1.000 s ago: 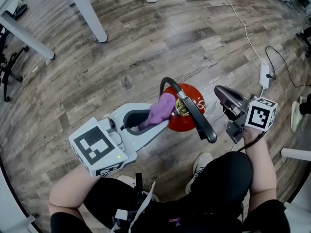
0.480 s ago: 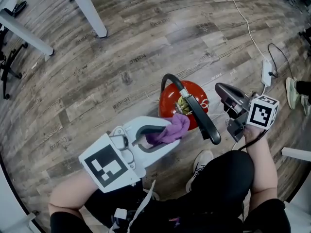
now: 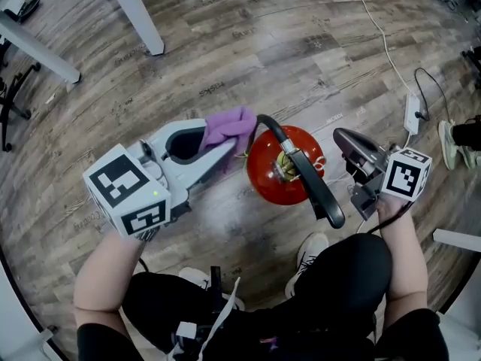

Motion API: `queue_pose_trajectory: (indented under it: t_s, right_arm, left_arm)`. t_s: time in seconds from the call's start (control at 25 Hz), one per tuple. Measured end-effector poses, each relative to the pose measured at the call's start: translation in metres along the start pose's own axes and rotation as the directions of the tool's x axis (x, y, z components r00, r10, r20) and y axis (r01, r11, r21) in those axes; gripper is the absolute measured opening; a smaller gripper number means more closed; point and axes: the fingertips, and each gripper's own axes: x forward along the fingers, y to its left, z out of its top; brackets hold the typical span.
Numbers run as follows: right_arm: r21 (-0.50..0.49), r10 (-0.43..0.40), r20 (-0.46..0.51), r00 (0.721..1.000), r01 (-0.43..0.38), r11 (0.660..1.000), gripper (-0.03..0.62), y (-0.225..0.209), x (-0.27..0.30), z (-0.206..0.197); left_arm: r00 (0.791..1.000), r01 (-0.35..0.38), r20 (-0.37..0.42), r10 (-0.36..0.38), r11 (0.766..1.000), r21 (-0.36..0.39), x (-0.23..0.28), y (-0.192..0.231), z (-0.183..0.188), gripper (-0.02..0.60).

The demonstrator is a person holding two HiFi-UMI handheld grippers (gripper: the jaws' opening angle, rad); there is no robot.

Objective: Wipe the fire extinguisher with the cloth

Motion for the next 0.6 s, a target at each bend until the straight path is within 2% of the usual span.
queue_pose_trajectory:
  t_s: [0.08,0.24,0.32,0.4,0.52,0.6]
  right_arm:
    - [0.0,0.001,-0.001,1.0,-0.001,1.0,0.005,0.0,0.001,0.0]
    - [0.001,-0.008,0.008,1.0,0.008,1.0,0.005,-0.001,-0.004,0.002]
    - [0.006,-0.017,0.021,1.0,0.017,1.0,0.005,-0.003,-0.007,0.005]
    - [0.017,-0.028,0.044,0.999,0.027,0.999,0.005,-0.006,-0.01,0.009]
    - [0.058,-0.038,0.1,0.994,0.032,0.998,0.005,-0.008,-0.02,0.022]
    - [0.104,-0.054,0.108,0.993,0.043,0.994,0.005,-0.002,-0.032,0.026]
  left_arm:
    - [0.999,-0.03,0.016,0.031,0.999,-0.029,-0.003,0.019,0.004,0.072]
    - [0.998,-0.035,0.044,0.039,0.996,-0.081,-0.006,0.034,0.008,0.071]
    - [0.998,-0.012,0.058,0.019,0.994,-0.105,-0.006,0.034,0.007,0.072]
    - [0.994,0.036,0.106,-0.02,0.988,-0.15,-0.007,0.03,0.012,0.072]
    - [0.979,0.104,0.195,-0.059,0.967,-0.232,-0.013,0.022,0.025,0.071]
    - [0.976,0.117,0.21,-0.058,0.952,-0.283,-0.022,0.012,0.035,0.072]
